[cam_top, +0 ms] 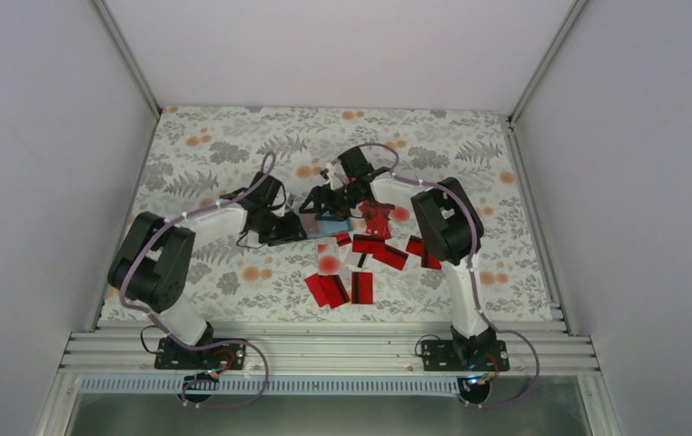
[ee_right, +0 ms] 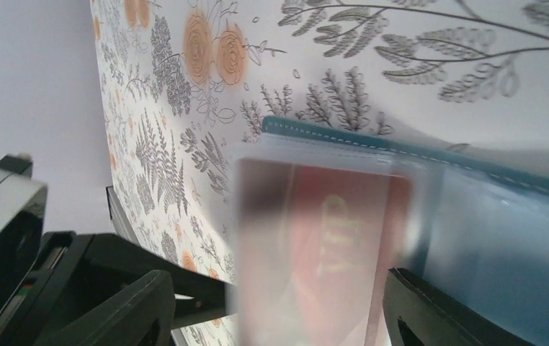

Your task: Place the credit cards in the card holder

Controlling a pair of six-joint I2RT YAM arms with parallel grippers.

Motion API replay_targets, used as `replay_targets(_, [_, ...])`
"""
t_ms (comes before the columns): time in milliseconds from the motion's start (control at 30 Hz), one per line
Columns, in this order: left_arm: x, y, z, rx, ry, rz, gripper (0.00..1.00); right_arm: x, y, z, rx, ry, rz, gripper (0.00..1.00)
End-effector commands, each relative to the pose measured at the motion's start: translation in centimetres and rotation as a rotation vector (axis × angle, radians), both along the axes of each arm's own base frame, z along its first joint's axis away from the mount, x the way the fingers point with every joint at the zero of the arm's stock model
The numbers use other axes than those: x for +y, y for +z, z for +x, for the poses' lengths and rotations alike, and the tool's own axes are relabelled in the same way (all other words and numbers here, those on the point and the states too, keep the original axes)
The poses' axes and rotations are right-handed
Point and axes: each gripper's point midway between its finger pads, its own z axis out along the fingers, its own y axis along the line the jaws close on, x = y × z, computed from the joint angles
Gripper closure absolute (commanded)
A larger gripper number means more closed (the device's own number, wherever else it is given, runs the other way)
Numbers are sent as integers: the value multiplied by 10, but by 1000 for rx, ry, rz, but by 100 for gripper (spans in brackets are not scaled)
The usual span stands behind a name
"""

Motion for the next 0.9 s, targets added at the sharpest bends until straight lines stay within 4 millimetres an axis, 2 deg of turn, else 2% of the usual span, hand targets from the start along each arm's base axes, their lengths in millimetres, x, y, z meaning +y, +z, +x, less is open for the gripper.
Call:
replay_targets(0, [23,10,-10,-24,103,42,53,12,-9,-7,19,35,-21,26])
replay_targets(200, [57,23,-39,-43,200,132,52,25,-18,-10,28,70,-31,26])
replay_targets(333, [62,39,-43,-112,198,117,44,32,-8,-9,21,73,-17,27])
replay_targets(433, [55,52,-38,-170,153,82,35,34,12,2,-31,73,-38,27])
replay_targets(600, [39,68,-28,-228,33,72,33,25,58,15,-164,64,-70,26])
replay_targets(733, [13,68,-34,-232,-64,65,31,-3,71,8,-209,30,-110,26])
replay_targets(867, [-15,64,-40,-218,-92,72,30,-37,68,-17,-215,14,-148,26])
